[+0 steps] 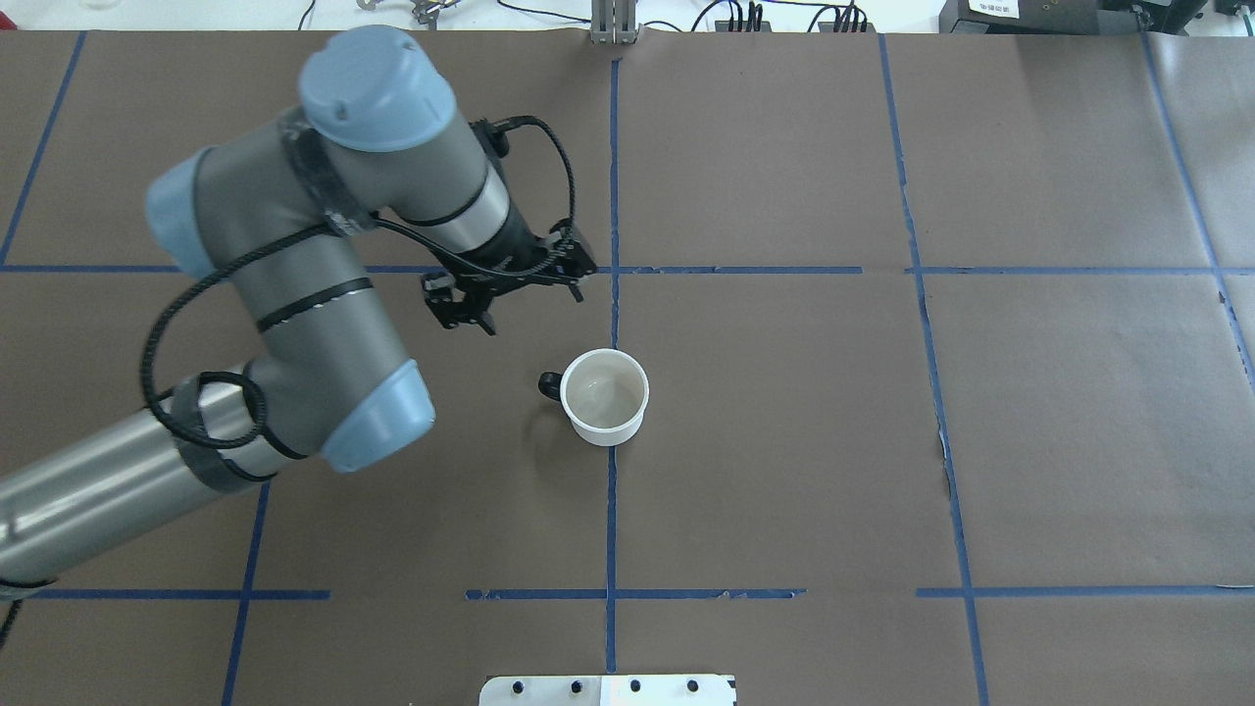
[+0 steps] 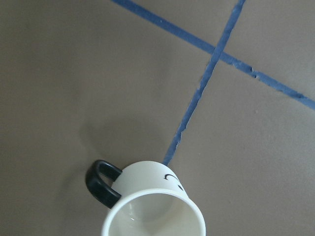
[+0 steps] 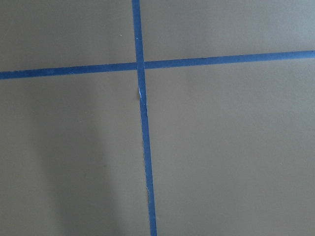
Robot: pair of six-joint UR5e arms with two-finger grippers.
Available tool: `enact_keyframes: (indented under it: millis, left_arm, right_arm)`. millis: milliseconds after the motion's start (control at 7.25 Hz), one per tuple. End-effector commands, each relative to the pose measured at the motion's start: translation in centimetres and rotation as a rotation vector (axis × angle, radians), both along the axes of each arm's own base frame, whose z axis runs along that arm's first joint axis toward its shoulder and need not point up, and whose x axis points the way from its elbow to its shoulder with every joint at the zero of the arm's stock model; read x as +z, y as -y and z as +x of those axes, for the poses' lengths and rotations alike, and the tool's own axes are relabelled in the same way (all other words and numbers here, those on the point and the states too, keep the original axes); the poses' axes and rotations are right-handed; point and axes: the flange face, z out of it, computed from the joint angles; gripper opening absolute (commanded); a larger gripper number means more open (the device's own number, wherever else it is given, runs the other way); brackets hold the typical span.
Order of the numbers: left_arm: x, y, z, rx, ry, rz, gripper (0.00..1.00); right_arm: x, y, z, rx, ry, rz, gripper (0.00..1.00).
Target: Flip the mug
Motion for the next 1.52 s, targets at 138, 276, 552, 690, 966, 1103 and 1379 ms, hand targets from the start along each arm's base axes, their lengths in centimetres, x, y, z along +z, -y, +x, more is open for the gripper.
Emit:
enact_keyframes:
  millis: [138, 276, 552, 690, 966, 1103, 1379]
  left_arm:
    - [15.6, 6.4, -17.0, 0.113, 0.182, 0.331, 1.00]
    - [21.9, 6.9, -23.3, 0.126, 0.244, 0.329, 1.00]
    - [31.5, 6.0, -34.5, 0.232, 0.301, 0.409, 1.00]
    - [36.1, 4.7, -39.9, 0.280, 0.335, 0.441, 1.00]
    - [45.5, 0.0, -50.5, 0.282, 0.372, 0.390, 1.00]
    - [46.5, -1.0, -52.4, 0.244, 0.377, 0.355, 1.00]
    - [45.6, 0.2, -52.2, 0.248, 0.388, 0.397, 1.00]
  right_arm:
    - [0.0, 0.0, 0.0, 0.000, 0.000, 0.000, 1.00]
    - [0.0, 0.0, 0.0, 0.000, 0.000, 0.000, 1.00]
    - [0.0, 0.0, 0.0, 0.000, 0.000, 0.000, 1.00]
    - [0.0, 0.0, 0.0, 0.000, 0.000, 0.000, 1.00]
    - [0.0, 0.0, 0.0, 0.000, 0.000, 0.000, 1.00]
    - [0.0, 0.0, 0.0, 0.000, 0.000, 0.000, 1.00]
    - [0.0, 0.0, 0.0, 0.000, 0.000, 0.000, 1.00]
